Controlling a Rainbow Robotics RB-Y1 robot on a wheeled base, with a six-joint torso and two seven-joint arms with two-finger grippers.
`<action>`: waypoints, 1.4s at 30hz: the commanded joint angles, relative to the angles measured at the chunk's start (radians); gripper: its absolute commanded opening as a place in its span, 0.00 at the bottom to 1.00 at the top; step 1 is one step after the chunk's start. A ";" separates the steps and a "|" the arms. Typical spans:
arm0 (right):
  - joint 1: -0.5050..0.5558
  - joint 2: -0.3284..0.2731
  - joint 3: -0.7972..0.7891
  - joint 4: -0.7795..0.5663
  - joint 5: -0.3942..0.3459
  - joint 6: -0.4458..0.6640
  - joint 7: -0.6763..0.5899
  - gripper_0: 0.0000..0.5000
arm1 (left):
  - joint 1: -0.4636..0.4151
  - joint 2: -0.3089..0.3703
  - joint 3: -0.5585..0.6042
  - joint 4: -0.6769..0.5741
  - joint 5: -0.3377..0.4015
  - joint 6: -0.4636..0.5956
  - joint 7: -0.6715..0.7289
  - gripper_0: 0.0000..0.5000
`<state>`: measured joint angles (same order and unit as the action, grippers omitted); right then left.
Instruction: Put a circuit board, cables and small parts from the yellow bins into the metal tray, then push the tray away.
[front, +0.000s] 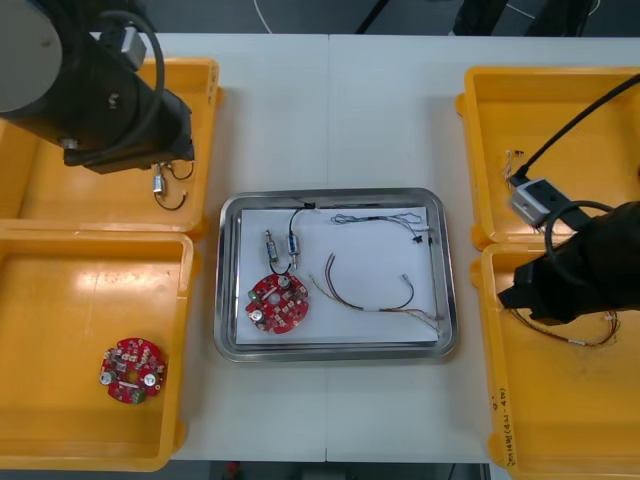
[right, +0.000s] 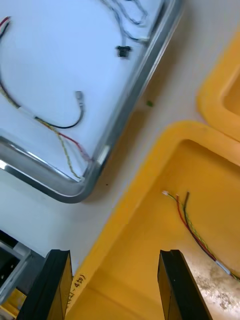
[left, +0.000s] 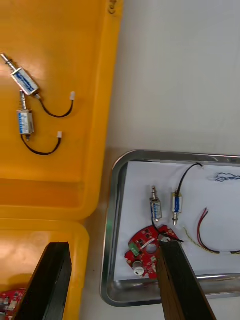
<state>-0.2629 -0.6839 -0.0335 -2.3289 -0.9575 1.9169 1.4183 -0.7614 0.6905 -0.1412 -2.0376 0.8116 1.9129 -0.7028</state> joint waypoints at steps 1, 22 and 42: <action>-0.095 -0.043 0.147 -0.032 0.011 0.003 -0.025 1.00 | 0.053 0.067 0.078 -0.027 0.017 0.007 -0.162 1.00; -0.420 0.049 0.791 -0.001 0.243 -0.053 0.036 1.00 | 0.280 0.161 0.350 -0.023 0.080 0.007 -0.445 1.00; -0.512 0.158 1.055 0.137 0.381 -0.246 0.306 1.00 | 0.407 0.193 0.445 -0.023 0.113 0.007 -0.492 1.00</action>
<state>-0.7357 -0.5537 0.9683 -2.1885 -0.5932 1.6819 1.6744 -0.3807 0.8356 0.2708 -2.0375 0.9161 1.9134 -1.0987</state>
